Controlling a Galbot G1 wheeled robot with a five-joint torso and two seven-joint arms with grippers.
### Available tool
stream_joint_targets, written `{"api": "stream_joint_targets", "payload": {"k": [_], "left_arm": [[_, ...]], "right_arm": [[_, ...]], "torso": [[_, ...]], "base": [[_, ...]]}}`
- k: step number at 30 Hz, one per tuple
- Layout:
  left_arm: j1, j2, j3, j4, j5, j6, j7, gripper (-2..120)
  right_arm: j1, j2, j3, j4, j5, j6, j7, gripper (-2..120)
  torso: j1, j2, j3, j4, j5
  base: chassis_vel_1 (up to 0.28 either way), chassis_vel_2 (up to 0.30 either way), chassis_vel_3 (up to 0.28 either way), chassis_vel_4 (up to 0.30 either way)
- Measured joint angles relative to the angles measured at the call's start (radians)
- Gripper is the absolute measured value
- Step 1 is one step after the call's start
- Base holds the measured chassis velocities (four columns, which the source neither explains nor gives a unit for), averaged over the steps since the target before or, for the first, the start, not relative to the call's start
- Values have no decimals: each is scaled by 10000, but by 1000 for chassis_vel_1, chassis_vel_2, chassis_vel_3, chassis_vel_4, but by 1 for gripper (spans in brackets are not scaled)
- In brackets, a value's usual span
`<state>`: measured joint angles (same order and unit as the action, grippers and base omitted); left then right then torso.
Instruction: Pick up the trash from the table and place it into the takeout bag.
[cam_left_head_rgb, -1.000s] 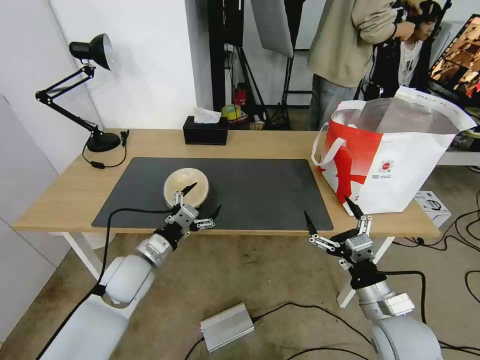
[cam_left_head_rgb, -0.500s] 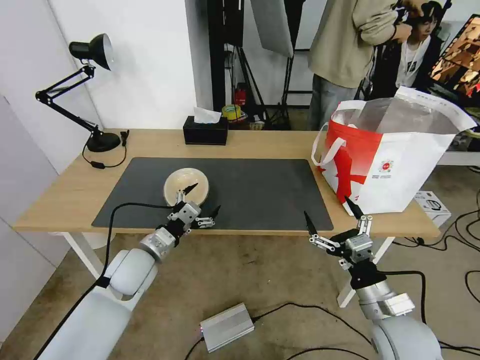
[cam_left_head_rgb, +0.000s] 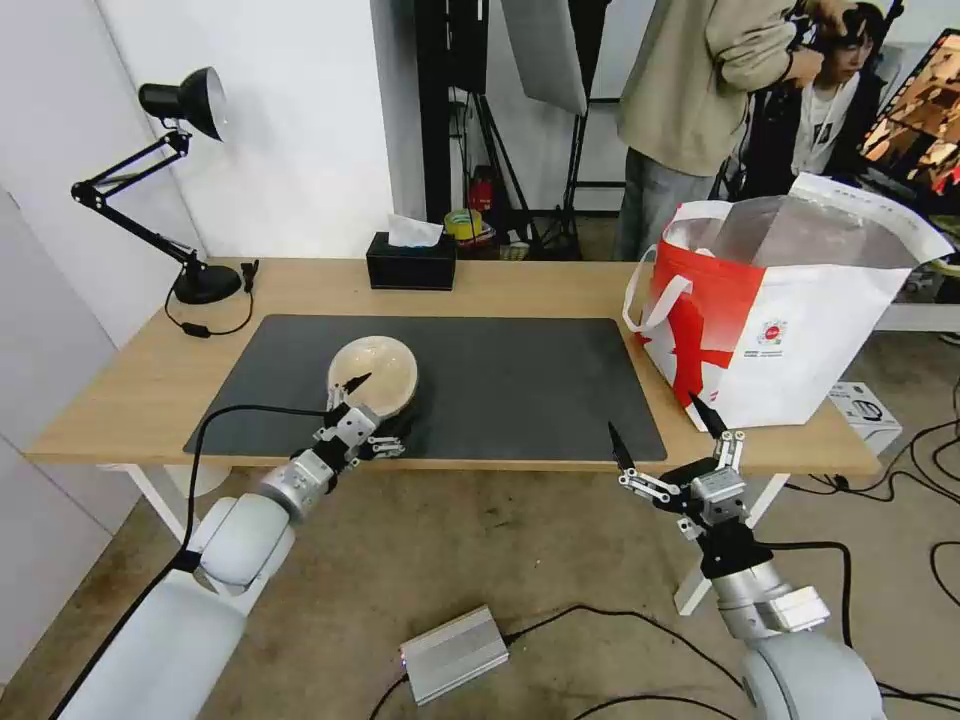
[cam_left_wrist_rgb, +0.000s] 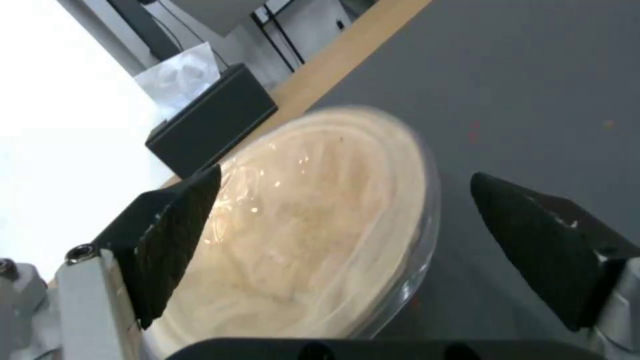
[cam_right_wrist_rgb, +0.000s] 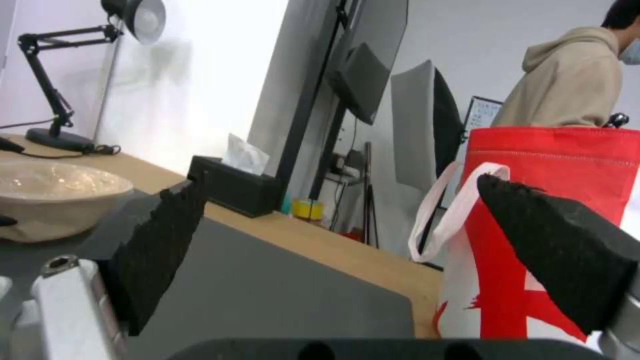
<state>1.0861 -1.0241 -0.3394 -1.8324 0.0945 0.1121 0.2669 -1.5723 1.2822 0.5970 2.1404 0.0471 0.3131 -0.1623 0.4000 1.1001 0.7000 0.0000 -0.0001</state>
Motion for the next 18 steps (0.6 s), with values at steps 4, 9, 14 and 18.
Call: {"api": "stream_joint_targets", "payload": {"k": [4,9,14,18], "left_arm": [[-6,-42,-175,78,120,41,183,100],[47,-32,-357,114,179,109,370,100],[59,-2,-442,185,199,115,388,100],[41,23,-464,218,199,123,438,100]], "right_arm": [[0,0,0,0,0,0,0,100],[0,0,0,0,0,0,0,100],[0,0,0,0,0,0,0,100],[0,0,0,0,0,0,0,100]], "torso": [[0,1,1,0,0],[-1,0,0,0,0],[-1,0,0,0,0],[-2,0,0,0,0]], "base": [[0,0,0,0],[0,0,0,0],[0,0,0,0],[0,0,0,0]]}}
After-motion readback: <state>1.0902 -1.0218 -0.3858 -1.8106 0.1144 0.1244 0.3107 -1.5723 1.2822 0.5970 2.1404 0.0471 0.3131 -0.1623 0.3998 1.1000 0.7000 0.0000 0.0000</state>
